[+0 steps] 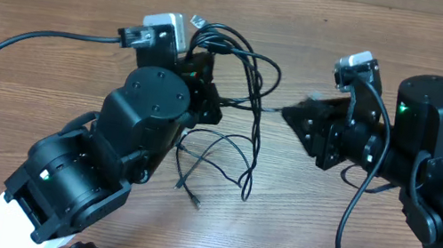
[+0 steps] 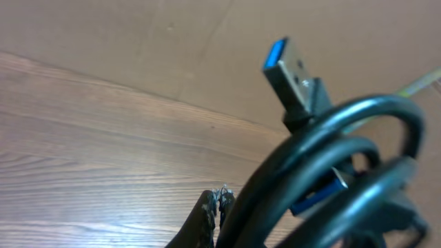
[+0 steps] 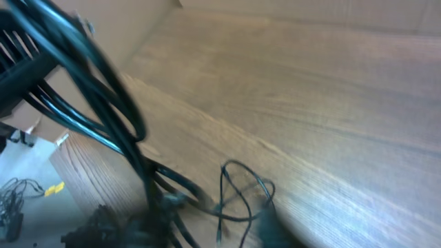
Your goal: Untangle cables
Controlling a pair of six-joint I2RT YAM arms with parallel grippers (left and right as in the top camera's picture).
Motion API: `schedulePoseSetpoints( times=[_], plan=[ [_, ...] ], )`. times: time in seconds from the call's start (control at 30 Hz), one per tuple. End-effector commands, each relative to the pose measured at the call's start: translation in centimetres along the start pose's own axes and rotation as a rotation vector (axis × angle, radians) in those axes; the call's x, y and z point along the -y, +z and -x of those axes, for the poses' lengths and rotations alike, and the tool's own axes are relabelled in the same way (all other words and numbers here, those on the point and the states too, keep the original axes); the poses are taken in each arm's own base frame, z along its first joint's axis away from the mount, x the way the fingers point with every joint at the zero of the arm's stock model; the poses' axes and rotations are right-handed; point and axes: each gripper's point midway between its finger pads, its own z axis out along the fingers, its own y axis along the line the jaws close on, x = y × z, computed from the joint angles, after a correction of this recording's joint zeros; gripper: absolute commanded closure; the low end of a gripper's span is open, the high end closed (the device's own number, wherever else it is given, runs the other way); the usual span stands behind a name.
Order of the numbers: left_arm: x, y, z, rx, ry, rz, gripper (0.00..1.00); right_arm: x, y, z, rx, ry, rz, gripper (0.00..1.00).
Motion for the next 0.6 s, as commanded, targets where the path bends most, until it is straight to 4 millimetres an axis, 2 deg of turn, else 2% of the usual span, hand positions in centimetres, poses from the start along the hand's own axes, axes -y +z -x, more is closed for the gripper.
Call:
schedulePoseSetpoints(
  times=[0.0,0.13,0.37,0.57],
  plan=[
    [-0.8,-1.1,1.4,0.055,-0.024,0.033,0.96,-1.4,-0.8,1.8,0.07,-0.034,0.05,0.25],
    [-0.7,-1.1,1.3,0.051,-0.024,0.029,0.96,-2.5,-1.5,3.1,0.131,-0.072,0.094,0.14],
    [1.1,-0.9,0.0,-0.026,-0.028,-0.065,0.96,-4.6,-1.8,3.3,0.146,-0.182,0.207,0.14],
    [3.2,-1.0,-1.2,-0.105,-0.031,-0.176,0.96,-4.6,-1.8,3.7,0.169,-0.277,0.203,0.14]
  ],
)
